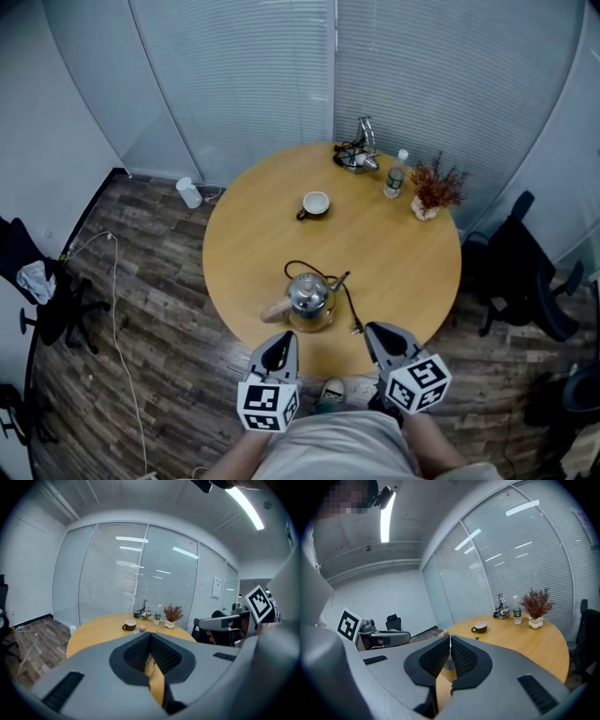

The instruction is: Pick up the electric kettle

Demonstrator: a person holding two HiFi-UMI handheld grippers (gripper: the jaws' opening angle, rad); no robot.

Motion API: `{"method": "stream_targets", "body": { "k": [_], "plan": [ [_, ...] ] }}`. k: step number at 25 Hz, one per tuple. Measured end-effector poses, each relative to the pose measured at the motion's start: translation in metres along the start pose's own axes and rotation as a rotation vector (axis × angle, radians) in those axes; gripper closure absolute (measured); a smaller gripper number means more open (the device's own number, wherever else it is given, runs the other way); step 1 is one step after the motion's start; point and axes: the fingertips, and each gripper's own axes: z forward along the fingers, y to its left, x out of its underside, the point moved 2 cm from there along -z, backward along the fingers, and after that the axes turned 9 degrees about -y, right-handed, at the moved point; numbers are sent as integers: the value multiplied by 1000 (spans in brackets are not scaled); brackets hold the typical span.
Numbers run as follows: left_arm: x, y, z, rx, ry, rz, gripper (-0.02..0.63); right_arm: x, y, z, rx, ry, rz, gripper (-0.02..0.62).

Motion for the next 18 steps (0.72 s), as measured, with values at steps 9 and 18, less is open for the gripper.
{"method": "stream_targets", "body": {
  "k": [9, 18],
  "plan": [
    [-2, 20, 7, 16, 34, -2, 603, -3, 15, 10, 15, 6, -9, 563],
    [-10, 27, 17, 71, 24, 11, 603, -4, 14, 18, 57, 5, 15, 563]
  ]
}}
